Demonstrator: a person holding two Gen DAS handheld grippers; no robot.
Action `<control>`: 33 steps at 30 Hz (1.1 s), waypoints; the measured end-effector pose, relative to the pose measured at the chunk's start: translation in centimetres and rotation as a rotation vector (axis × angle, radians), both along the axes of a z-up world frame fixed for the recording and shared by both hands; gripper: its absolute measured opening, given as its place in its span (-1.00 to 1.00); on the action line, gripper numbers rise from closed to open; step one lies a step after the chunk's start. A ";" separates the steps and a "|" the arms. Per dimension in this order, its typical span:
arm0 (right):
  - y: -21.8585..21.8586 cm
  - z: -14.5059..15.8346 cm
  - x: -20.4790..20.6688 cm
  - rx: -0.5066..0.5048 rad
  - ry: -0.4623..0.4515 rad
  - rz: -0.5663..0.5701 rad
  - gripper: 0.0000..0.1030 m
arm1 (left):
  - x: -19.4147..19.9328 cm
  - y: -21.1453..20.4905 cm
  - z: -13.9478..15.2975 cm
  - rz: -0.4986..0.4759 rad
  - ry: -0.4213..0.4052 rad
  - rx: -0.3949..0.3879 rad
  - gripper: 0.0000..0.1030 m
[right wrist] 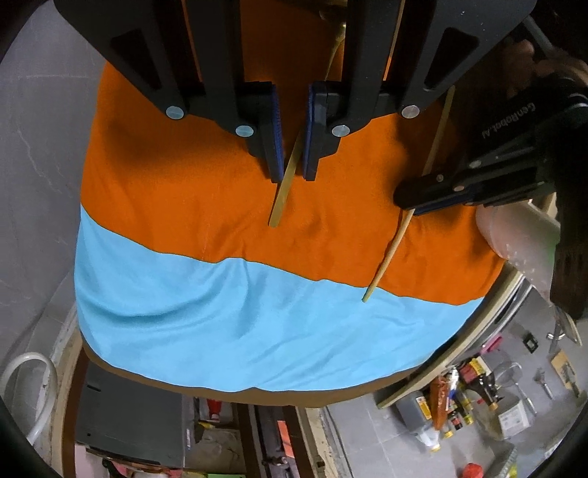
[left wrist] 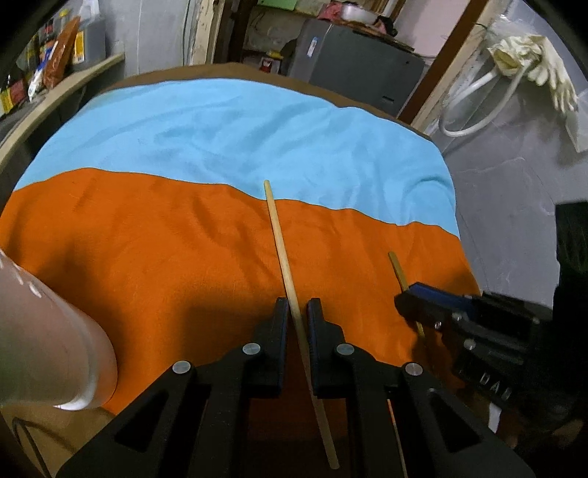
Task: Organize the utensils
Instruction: 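Grasp the wooden chopstick with the left gripper while the right grasps the gold spoon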
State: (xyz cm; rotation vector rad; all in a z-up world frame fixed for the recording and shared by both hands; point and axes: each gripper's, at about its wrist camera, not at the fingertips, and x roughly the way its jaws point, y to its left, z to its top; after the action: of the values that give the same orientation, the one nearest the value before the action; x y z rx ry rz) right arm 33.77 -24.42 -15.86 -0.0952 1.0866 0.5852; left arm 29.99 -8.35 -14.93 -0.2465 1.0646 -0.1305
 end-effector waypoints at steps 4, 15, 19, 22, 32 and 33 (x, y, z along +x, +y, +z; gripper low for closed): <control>0.4 0.0 0.0 -0.016 0.005 -0.039 -0.82 | 0.4 -0.3 0.2 -0.002 0.019 0.025 -0.87; -2.4 0.9 -2.7 0.198 -0.091 -0.159 -0.94 | -3.4 0.0 2.2 -0.009 -0.171 -0.056 -0.95; -3.6 2.3 -4.5 0.245 -0.193 -0.176 -0.94 | -5.7 0.1 4.1 -0.019 -0.313 -0.078 -0.95; -4.2 3.4 -5.9 0.278 -0.280 -0.186 -0.94 | -7.0 0.1 5.4 -0.020 -0.403 -0.088 -0.95; -3.6 6.3 -8.8 0.340 -0.447 -0.234 -0.94 | -9.7 0.0 8.3 -0.043 -0.584 -0.095 -0.95; -3.6 6.8 -9.0 0.343 -0.460 -0.236 -0.94 | -10.0 0.1 8.7 -0.043 -0.597 -0.100 -0.95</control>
State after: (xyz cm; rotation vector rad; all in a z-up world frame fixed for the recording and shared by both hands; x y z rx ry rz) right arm 24.73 -27.98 -9.10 0.1890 0.5315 0.4965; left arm 19.95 -8.23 -6.20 -0.2535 0.4707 -0.2771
